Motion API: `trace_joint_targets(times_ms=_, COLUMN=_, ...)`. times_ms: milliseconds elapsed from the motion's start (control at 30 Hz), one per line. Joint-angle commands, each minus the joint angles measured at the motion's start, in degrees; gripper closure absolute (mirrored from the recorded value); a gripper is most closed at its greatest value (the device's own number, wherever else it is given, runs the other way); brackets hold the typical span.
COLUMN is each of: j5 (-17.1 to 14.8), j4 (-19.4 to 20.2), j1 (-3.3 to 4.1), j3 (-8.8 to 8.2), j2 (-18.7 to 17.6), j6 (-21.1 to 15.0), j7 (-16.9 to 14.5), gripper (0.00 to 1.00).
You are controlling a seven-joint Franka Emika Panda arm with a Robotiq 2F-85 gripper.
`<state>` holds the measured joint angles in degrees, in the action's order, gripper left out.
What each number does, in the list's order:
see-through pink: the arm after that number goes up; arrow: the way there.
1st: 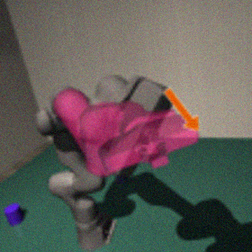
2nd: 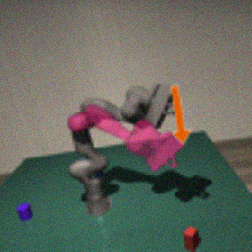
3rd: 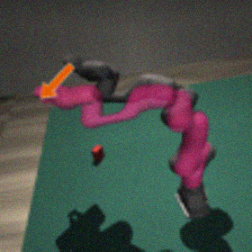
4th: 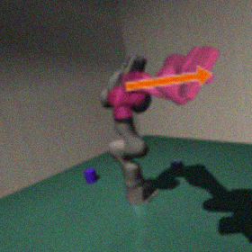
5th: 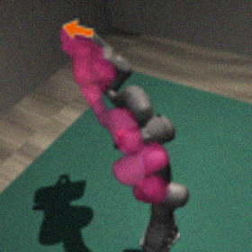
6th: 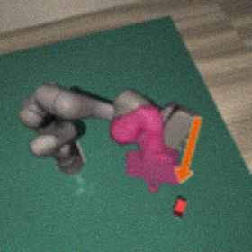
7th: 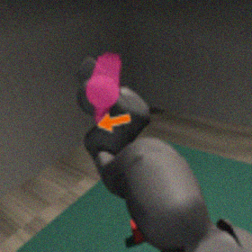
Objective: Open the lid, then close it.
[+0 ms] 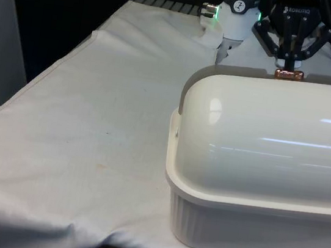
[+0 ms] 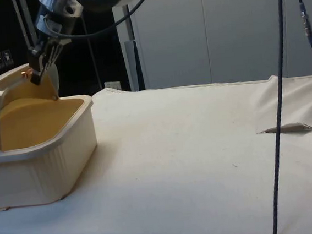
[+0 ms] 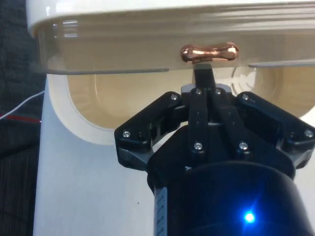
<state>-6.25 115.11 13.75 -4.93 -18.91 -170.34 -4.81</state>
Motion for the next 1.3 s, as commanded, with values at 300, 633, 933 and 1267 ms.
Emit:
trace_joint_targets(times_ms=300, j5=-0.52, j4=-3.44, j1=-0.46, j3=0.52, j2=-1.43, j6=-0.63, j7=-0.11, gripper=1.00)
trace_joint_targets(times_ms=633, j5=-0.40, j4=-5.56, j1=-0.52, j3=0.23, j2=-1.38, j6=-0.06, j7=-0.06, gripper=1.00)
trace_joint_targets(times_ms=933, j5=-0.11, j4=-6.30, j1=-0.34, j3=-0.11, j2=0.52, j6=0.97, j7=0.11, gripper=1.00)
trace_joint_targets(times_ms=1267, j5=0.06, j4=-7.51, j1=-0.29, j3=-0.29, j2=2.41, j6=1.89, j7=0.23, gripper=1.00)
